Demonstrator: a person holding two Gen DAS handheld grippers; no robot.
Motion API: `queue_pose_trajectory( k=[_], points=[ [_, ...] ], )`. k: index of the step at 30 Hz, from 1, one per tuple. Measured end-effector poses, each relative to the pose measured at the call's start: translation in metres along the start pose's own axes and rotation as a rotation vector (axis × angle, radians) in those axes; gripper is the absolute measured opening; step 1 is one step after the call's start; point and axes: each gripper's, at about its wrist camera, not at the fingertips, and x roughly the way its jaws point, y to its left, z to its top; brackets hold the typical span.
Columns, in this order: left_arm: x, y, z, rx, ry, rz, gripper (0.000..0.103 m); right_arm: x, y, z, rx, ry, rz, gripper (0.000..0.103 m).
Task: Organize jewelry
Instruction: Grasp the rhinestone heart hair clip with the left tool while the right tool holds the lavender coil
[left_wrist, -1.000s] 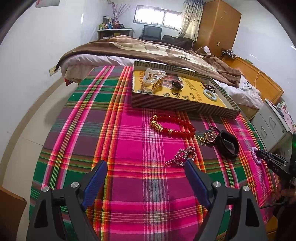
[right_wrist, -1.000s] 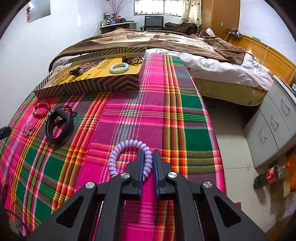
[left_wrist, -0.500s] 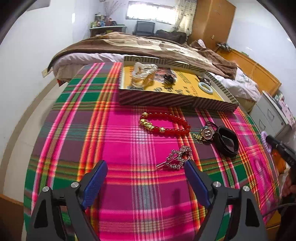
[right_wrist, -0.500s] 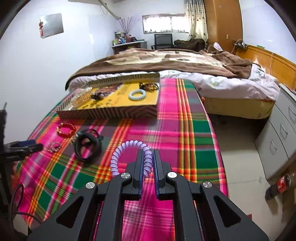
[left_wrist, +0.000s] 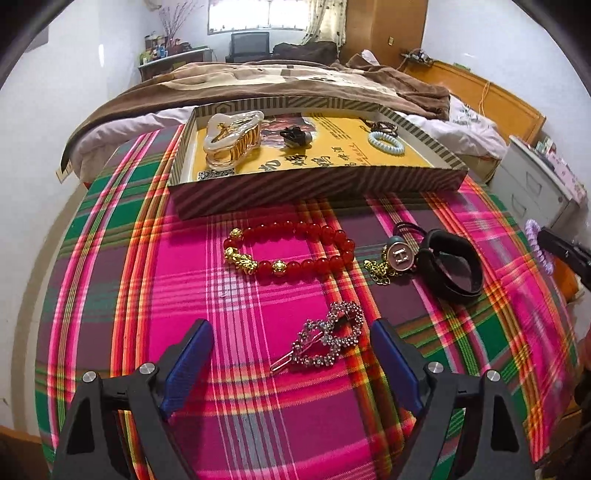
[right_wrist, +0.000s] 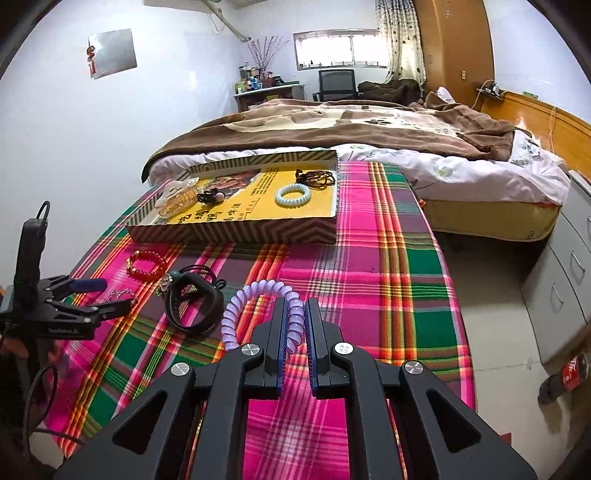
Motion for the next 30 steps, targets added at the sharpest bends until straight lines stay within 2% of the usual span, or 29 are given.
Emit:
queue_pose_trajectory(
  k=[4, 6, 8, 12, 14, 22, 30],
  points=[
    [0.001, -0.006, -0.001, 0.035, -0.001, 0.022, 0.085, 0.004, 0.001, 0.001, 0.000, 0.006, 0.005, 0.009],
    [0.000, -0.007, -0.001, 0.044, -0.005, 0.018, 0.079, 0.006, 0.001, 0.000, 0.000, 0.010, 0.006, 0.009],
    [-0.002, -0.008, 0.000, 0.054, -0.007, 0.010, 0.066, 0.007, 0.001, 0.000, 0.001, 0.012, 0.008, 0.009],
    [-0.004, -0.014, 0.001, 0.087, -0.007, -0.010, 0.051, 0.010, 0.001, 0.000, 0.006, 0.015, 0.011, 0.009],
    [-0.004, -0.017, 0.001, 0.098, -0.010, -0.016, 0.039, 0.010, 0.002, 0.000, 0.006, 0.015, 0.011, 0.009],
    [-0.007, -0.016, 0.001, 0.087, -0.007, -0.042, 0.037, 0.009, 0.002, 0.001, 0.005, 0.010, 0.009, 0.009],
    [-0.020, -0.009, 0.003, 0.053, -0.038, -0.056, 0.037, 0.004, 0.005, 0.004, 0.003, -0.003, 0.012, 0.009]
  ],
)
